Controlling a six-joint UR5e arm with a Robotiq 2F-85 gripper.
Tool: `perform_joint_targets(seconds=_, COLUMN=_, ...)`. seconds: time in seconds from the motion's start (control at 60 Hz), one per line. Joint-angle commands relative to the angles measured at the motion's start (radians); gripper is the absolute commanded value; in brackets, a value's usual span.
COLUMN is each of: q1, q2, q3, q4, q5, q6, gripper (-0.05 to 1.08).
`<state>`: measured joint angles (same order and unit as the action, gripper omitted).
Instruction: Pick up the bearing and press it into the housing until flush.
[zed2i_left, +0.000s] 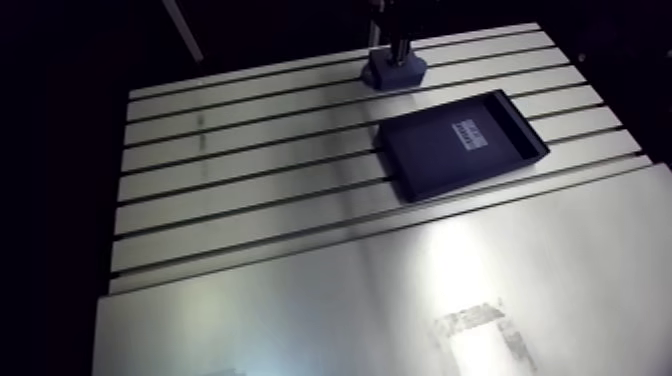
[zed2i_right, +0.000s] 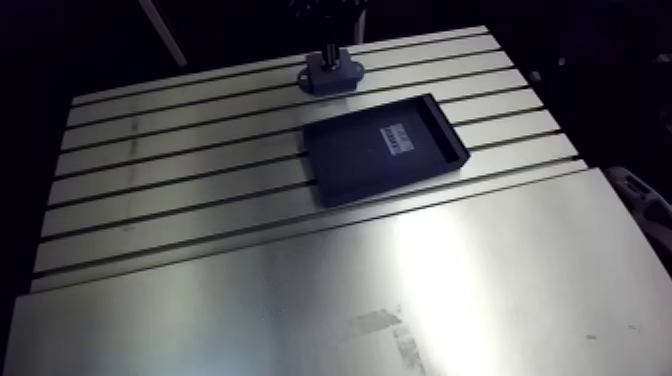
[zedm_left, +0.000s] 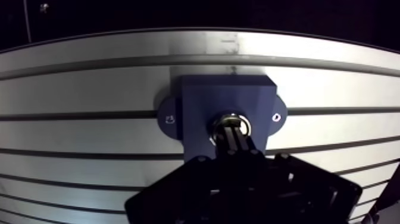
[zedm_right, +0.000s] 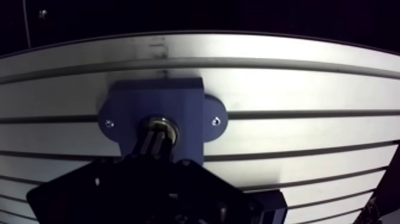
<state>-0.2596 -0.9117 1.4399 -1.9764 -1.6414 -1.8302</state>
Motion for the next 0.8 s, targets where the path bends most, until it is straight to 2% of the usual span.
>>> perform_joint_targets(seconds=0.017, q1=0.002, q2=0.000, q3=-0.002, q4=0.000, q5=0.005, q6=-0.001, gripper=1.01)
perform_joint_targets(seconds=0.8, q1=-0.001, q2=0.001, q3=0.001, q4=0.000, q5=0.004, q6=-0.011, gripper=1.01)
